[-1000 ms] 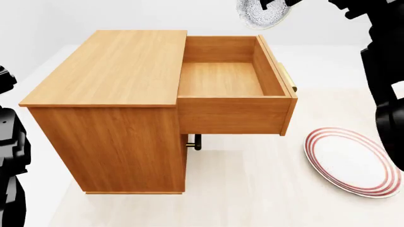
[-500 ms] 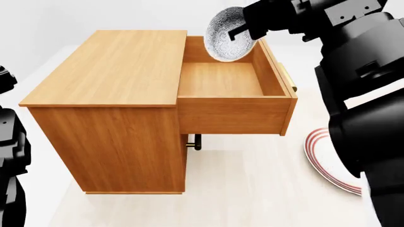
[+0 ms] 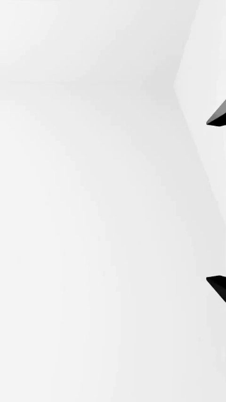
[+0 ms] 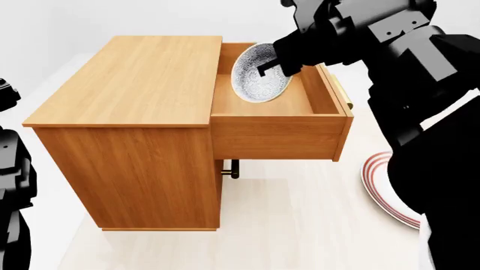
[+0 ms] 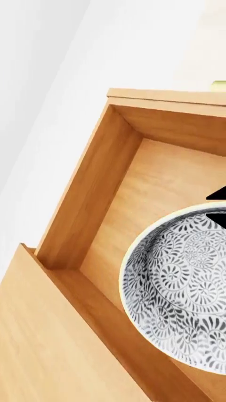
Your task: Open the top drawer of the cabinet and put the bowl in it.
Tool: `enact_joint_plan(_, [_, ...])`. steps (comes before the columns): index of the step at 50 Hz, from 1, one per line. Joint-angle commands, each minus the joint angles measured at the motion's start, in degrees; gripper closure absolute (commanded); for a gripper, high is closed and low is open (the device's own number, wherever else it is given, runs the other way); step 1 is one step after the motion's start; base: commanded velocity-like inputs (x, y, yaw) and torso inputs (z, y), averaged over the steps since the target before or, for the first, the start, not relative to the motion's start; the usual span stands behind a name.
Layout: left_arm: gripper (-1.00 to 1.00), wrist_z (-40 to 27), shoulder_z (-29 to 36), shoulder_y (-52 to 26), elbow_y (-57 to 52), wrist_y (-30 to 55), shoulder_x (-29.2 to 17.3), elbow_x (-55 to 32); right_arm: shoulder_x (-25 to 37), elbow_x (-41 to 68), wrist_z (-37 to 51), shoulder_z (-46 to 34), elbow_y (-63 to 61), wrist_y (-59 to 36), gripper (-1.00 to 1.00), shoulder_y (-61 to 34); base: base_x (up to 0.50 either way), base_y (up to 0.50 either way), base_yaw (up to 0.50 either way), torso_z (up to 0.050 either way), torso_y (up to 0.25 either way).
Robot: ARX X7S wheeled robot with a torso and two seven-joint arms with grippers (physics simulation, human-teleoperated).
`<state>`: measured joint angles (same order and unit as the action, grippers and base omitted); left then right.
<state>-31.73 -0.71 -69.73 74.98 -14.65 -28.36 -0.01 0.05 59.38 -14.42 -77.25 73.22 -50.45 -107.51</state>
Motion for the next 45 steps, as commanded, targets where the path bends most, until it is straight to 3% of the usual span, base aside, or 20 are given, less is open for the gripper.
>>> enact_joint_plan(1, [-1.00, 0.1, 0.0, 0.1, 0.0, -0.4, 0.0, 0.0, 0.0, 5.6, 1.2, -5.1, -0.4, 0.6, 1.00, 1.6, 0.00, 0.00, 0.00, 0.000, 0.000])
enact_joint_plan(21, [-1.00, 0.9, -0.5, 0.4, 0.0, -1.1, 0.0, -0.1, 0.0, 9.8, 3.0, -4.1, 1.6, 4.9, 1.00, 4.2, 0.00, 0.00, 0.00, 0.000, 0.001])
enact_joint_plan(24, [-1.00, 0.9, -0.5, 0.4, 0.0, -1.2, 0.0, 0.0, 0.0, 7.4, 4.1, 1.5, 1.8, 4.4, 1.00, 4.5, 0.00, 0.00, 0.00, 0.000, 0.000])
enact_joint_plan(30, [-1.00, 0.9, -0.6, 0.4, 0.0, -1.3, 0.0, 0.0, 0.0, -8.3, 3.0, 19.6, 1.8, 1.8, 1.00, 5.7, 0.00, 0.00, 0.00, 0.000, 0.000])
enact_joint_plan(34, [-1.00, 1.0, -0.7, 0.4, 0.0, -1.3, 0.0, -0.1, 0.0, -15.8, 2.4, 27.3, 1.8, 1.3, 1.00, 6.6, 0.00, 0.00, 0.00, 0.000, 0.000])
enact_joint_plan(45, [-1.00, 1.0, -0.9, 0.3, 0.0, -1.5, 0.0, 0.0, 0.0, -24.5, 1.9, 36.5, 1.8, -0.6, 1.00, 7.8, 0.00, 0.00, 0.00, 0.000, 0.000])
